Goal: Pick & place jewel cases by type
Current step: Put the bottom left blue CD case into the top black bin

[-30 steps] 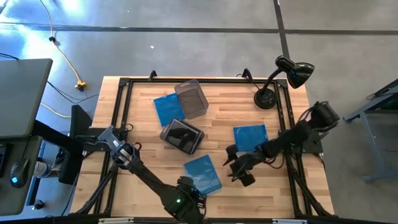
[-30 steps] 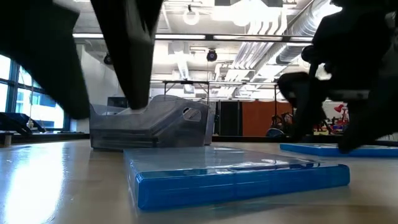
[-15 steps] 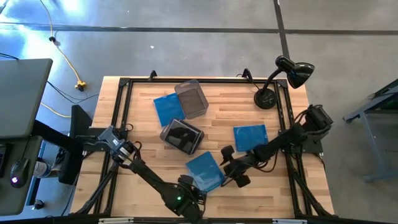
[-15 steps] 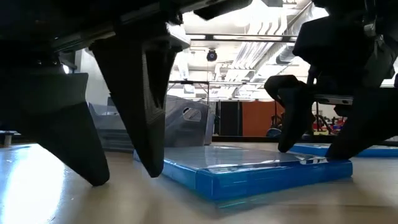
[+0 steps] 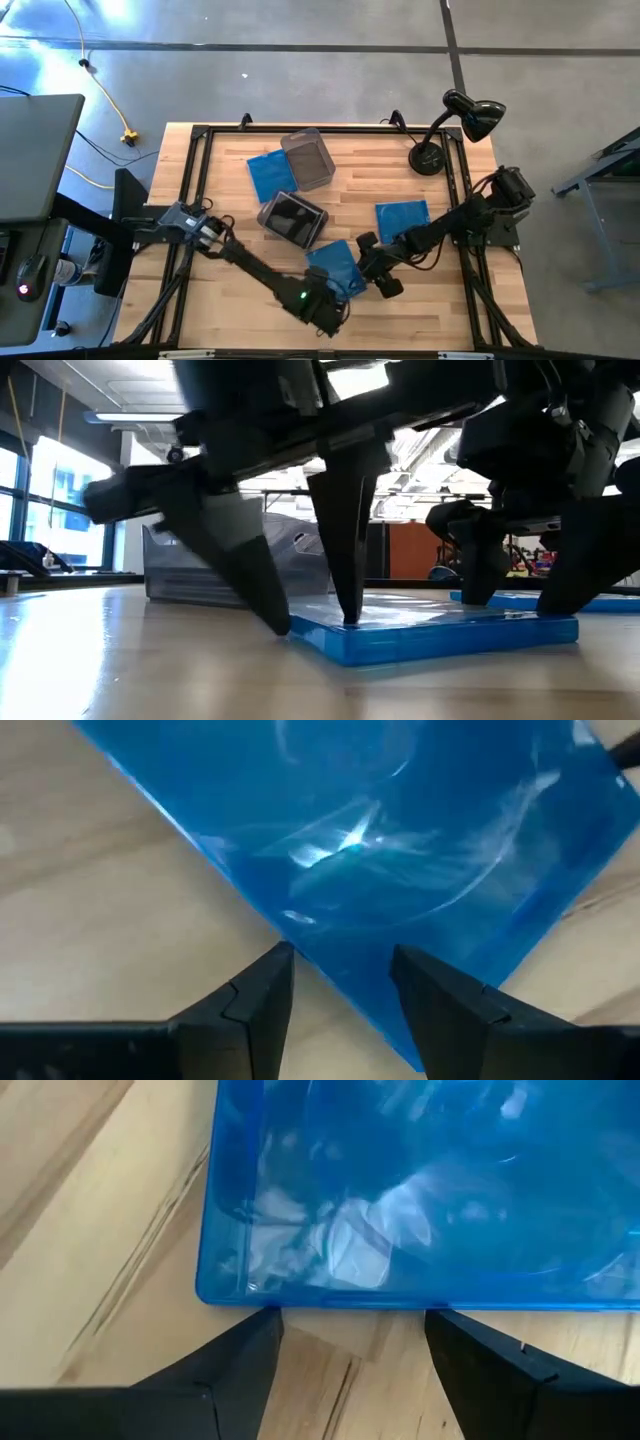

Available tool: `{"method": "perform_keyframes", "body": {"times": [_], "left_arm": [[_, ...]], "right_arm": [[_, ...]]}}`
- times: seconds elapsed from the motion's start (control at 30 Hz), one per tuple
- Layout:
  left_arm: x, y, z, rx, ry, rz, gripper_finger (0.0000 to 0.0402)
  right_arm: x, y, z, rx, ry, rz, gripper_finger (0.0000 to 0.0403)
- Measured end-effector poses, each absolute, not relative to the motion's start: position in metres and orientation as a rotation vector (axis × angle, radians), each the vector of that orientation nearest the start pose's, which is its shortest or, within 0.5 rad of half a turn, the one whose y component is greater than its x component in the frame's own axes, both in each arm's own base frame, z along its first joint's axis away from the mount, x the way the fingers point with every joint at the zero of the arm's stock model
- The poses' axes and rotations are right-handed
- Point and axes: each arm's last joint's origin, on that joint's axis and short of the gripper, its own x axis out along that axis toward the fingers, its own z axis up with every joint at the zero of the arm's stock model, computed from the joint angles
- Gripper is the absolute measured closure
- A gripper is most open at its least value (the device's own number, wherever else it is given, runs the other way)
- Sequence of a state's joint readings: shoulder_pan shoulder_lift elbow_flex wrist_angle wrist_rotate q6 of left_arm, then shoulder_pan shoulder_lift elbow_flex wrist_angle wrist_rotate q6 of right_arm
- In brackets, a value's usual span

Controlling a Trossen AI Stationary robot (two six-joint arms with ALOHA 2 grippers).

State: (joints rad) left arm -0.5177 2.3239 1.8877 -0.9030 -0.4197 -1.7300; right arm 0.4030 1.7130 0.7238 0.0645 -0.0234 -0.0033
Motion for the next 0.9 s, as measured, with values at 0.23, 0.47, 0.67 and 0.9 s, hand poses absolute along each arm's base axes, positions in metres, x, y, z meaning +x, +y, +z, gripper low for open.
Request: {"method": "perform_keyframes", "body": {"times": [0.23,0.47,0.67,0.9], "left_arm": [[0.422,-0.206,0.156,-0.903,0.974,0.826,0.0229],[0.425,-0.207,0.156,-0.878,0.964,0.788,0.0229],[0.432,-0.209,0.157,-0.93,0.939,0.72,0.0229],[0.44,-0.211,0.16,-0.923,0.876,0.669,0.0229]], "right_arm": [[0.271,0.127,0.118,-0.399,0.864,0.356,0.0155],[0.264,0.142,0.119,-0.446,0.833,0.386,0.0155],[0.258,0.144,0.117,-0.329,0.928,0.367,0.0155],[0.251,0.144,0.114,-0.284,1.016,0.376,0.0155]]}}
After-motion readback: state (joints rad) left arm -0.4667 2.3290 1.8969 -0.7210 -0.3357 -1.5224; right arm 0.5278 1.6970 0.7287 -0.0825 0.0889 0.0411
